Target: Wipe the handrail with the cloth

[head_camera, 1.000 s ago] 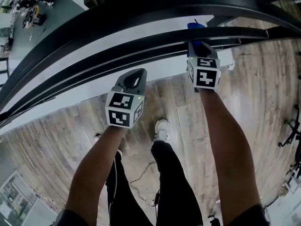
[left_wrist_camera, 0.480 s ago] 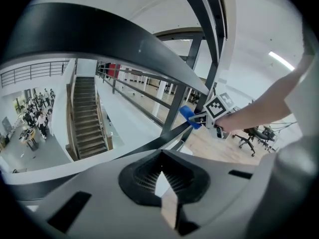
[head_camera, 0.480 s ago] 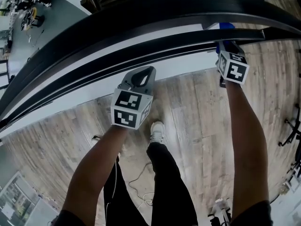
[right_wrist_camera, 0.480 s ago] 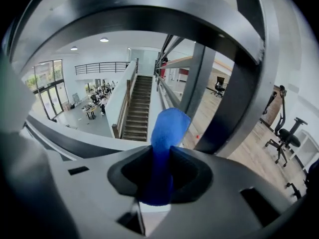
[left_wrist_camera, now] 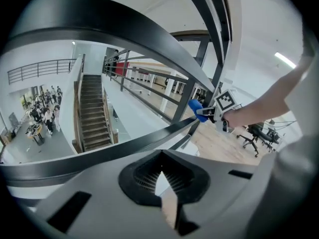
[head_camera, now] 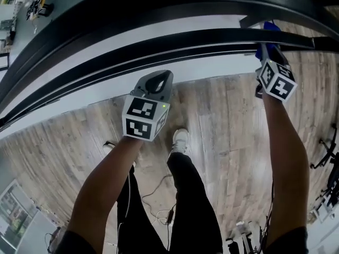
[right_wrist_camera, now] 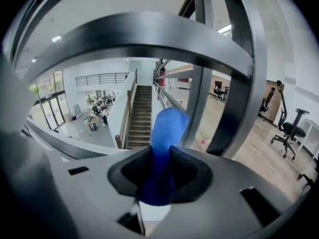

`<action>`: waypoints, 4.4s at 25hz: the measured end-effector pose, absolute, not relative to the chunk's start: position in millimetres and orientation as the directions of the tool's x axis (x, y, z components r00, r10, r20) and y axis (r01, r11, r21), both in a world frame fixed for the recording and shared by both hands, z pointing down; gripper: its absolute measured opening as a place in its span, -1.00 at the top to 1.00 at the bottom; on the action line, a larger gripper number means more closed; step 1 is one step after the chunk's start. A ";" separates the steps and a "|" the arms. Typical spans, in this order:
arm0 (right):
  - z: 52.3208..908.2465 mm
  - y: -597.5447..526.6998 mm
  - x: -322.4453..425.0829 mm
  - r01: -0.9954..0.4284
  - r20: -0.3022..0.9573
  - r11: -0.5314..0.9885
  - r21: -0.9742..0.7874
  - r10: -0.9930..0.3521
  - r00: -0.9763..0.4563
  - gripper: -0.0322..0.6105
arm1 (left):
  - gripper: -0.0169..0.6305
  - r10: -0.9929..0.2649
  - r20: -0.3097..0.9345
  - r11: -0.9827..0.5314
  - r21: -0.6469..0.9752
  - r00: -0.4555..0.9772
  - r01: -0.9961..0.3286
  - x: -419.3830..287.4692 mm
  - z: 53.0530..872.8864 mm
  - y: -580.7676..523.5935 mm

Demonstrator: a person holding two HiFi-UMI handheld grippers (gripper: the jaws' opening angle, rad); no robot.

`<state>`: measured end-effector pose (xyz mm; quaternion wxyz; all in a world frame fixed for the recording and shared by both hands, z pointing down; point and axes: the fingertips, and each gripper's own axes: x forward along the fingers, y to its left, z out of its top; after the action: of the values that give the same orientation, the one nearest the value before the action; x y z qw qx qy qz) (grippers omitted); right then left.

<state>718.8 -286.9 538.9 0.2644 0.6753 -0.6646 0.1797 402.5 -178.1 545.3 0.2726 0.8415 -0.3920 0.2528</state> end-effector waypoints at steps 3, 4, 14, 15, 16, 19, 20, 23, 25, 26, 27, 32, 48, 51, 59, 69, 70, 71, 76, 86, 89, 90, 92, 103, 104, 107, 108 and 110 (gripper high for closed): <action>534.5 -269.2 644.6 -0.995 0.587 0.092 0.030 -0.807 -0.057 0.58 | 0.93 -0.535 0.644 -0.532 0.246 0.547 -0.810 366.0 550.9 -161.8; 531.4 -260.4 615.3 -0.992 0.587 0.124 -0.005 -0.803 -0.103 0.58 | 0.93 -0.543 0.645 -0.519 0.246 0.538 -0.819 351.0 551.2 -156.7; 527.7 -124.8 317.4 -0.865 0.580 0.484 -0.133 -0.670 -0.464 0.58 | 0.94 -0.654 0.666 -0.272 0.236 0.359 -0.933 127.6 548.2 -69.9; 534.3 -113.2 289.8 -0.848 0.590 0.509 -0.147 -0.643 -0.488 0.58 | 0.94 -0.674 0.664 -0.234 0.223 0.323 -0.946 100.4 547.6 -63.5; 542.0 -101.9 261.6 -0.832 0.603 0.531 -0.161 -0.615 -0.509 0.58 | 0.93 -0.694 0.661 -0.193 0.213 0.287 -0.958 73.2 546.4 -56.6; 562.8 -69.9 170.4 -0.779 0.630 0.592 -0.206 -0.529 -0.568 0.58 | 0.93 -0.727 0.661 -0.070 0.194 0.183 -0.978 -5.9 544.1 -29.9; 566.9 -62.0 139.9 -0.763 0.632 0.609 -0.219 -0.507 -0.586 0.58 | 0.93 -0.732 0.663 -0.036 0.190 0.155 -0.981 -30.2 544.1 -20.8; 575.1 -48.1 56.3 -0.730 0.634 0.644 -0.231 -0.469 -0.614 0.58 | 0.93 -0.741 0.664 0.037 0.191 0.102 -0.981 -96.2 549.4 2.3; 582.1 -38.6 1.9 -0.723 0.640 0.652 -0.227 -0.459 -0.616 0.58 | 0.93 -0.738 0.671 0.069 0.190 0.078 -0.979 -142.2 556.0 20.0; 586.0 -33.1 -25.1 -0.719 0.643 0.656 -0.229 -0.453 -0.618 0.58 | 0.93 -0.734 0.675 0.084 0.188 0.066 -0.979 -165.2 559.4 29.9; 590.4 -27.4 -51.1 -0.714 0.646 0.660 -0.233 -0.444 -0.621 0.58 | 0.94 -0.731 0.680 0.099 0.184 0.054 -0.978 -187.2 562.9 39.8; 624.8 -6.9 -161.9 -0.686 0.674 0.684 -0.250 -0.385 -0.630 0.58 | 0.93 -0.708 0.707 0.178 0.174 -0.003 -0.969 -280.6 586.5 82.7; 707.1 -65.4 -404.9 -0.641 0.678 0.758 -0.121 -0.409 -0.611 0.58 | 0.94 -0.713 0.695 0.252 0.131 -0.092 -0.959 -478.5 635.2 100.9; 718.3 -72.2 -433.0 -0.596 0.681 0.801 -0.060 -0.404 -0.612 0.58 | 0.93 -0.722 0.685 0.245 0.118 -0.100 -0.962 -489.6 642.0 112.3; 754.9 -103.8 -438.6 -0.657 0.760 0.753 -0.040 -0.404 -0.510 0.58 | 0.94 -0.682 0.720 0.294 0.103 -0.133 -0.950 -503.1 668.2 167.7; 754.2 -105.5 -382.4 -0.649 0.822 0.760 0.035 -0.391 -0.414 0.58 | 0.93 -0.688 0.722 0.226 0.122 -0.070 -0.967 -463.0 668.4 138.0; 754.4 -106.4 -368.7 -0.653 0.828 0.756 0.036 -0.389 -0.404 0.58 | 0.94 -0.693 0.719 0.211 0.131 -0.054 -0.969 -453.1 666.4 131.8; 754.5 -108.0 -355.4 -0.657 0.832 0.753 0.037 -0.387 -0.397 0.58 | 0.93 -0.698 0.715 0.200 0.140 -0.041 -0.970 -443.6 663.8 125.5; 753.5 -119.0 -294.9 -0.682 0.838 0.730 0.054 -0.404 -0.366 0.58 | 0.93 -0.706 0.708 0.135 0.164 0.021 -0.977 -397.7 661.9 98.4; 749.6 -136.0 -191.8 -0.766 0.836 0.642 0.025 -0.434 -0.337 0.58 | 0.94 -0.689 0.714 0.024 0.196 0.126 -0.980 -316.9 664.0 65.5; 750.2 -140.7 -155.3 -0.780 0.830 0.625 0.040 -0.455 -0.322 0.58 | 0.94 -0.670 0.731 -0.035 0.139 0.127 -0.990 -291.9 669.5 63.6; 750.4 -142.9 -143.0 -0.782 0.829 0.621 0.044 -0.460 -0.319 0.58 | 0.94 -0.670 0.731 -0.062 0.117 0.128 -0.991 -283.6 669.2 61.3; 749.9 -148.0 -117.9 -0.794 0.825 0.607 0.044 -0.470 -0.314 0.58 | 0.94 -0.673 0.726 -0.097 0.100 0.140 -0.990 -267.8 666.5 55.0; 748.7 -173.4 8.4 -0.851 0.813 0.524 0.027 -0.507 -0.286 0.58 | 0.93 -0.623 0.757 -0.124 0.152 0.196 -0.981 -179.0 664.5 26.7; 748.7 -177.3 24.1 -0.860 0.813 0.509 0.027 -0.513 -0.277 0.58 | 0.93 -0.621 0.759 -0.135 0.142 0.196 -0.980 -171.0 665.0 21.9; 748.4 -190.1 71.9 -0.878 0.810 0.477 0.036 -0.528 -0.254 0.58 | 0.93 -0.614 0.763 -0.162 0.129 0.202 -0.978 -140.5 666.2 6.3; 748.4 -193.0 88.5 -0.880 0.810 0.473 0.042 -0.532 -0.248 0.58 | 0.93 -0.612 0.763 -0.169 0.129 0.207 -0.977 -127.4 666.2 1.4; 747.7 -198.1 122.6 -0.884 0.808 0.464 0.055 -0.541 -0.233 0.58 | 0.94 -0.612 0.759 -0.188 0.136 0.224 -0.973 -97.8 665.6 -9.2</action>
<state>122.6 -198.1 747.7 0.4013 0.4716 -0.7556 0.2137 -97.8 -9.2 665.6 0.3160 0.7157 -0.5534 0.2858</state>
